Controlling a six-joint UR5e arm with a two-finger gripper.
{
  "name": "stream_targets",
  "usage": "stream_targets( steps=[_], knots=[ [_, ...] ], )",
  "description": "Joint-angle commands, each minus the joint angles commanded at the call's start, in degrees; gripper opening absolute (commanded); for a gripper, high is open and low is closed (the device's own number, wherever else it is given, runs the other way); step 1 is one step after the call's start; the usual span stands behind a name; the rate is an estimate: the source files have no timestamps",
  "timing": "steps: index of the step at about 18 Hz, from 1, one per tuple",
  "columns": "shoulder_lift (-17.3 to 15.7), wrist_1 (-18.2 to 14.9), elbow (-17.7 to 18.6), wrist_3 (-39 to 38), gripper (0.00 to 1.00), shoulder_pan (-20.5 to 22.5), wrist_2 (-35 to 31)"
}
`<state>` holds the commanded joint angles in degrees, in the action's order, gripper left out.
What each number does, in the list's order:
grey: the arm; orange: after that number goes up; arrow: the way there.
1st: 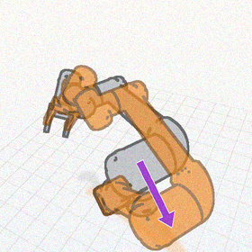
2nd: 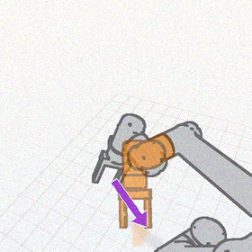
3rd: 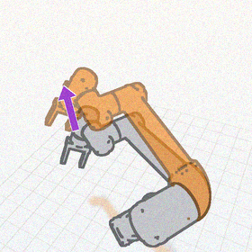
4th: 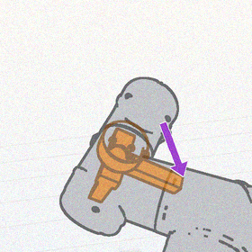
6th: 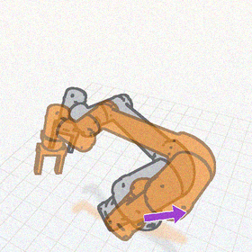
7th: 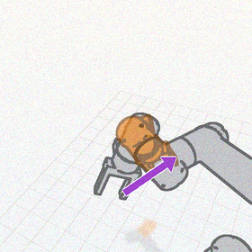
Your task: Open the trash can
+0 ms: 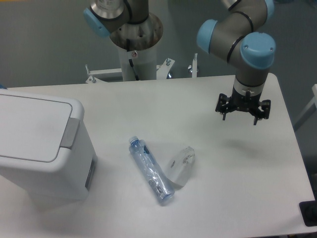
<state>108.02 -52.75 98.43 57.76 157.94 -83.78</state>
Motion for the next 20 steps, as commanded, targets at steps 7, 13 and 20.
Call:
stream_targets(
  steps=[7, 13, 20],
  knots=[
    [0.18, 1.42, -0.35, -10.11, 1.0, -0.96, 5.11],
    [0.09, 1.34, -5.7, -26.01, 1.0, -3.06, 13.29],
    [-0.96, 1.42, -9.83, -33.31, 1.0, -8.08, 17.24]
  ],
)
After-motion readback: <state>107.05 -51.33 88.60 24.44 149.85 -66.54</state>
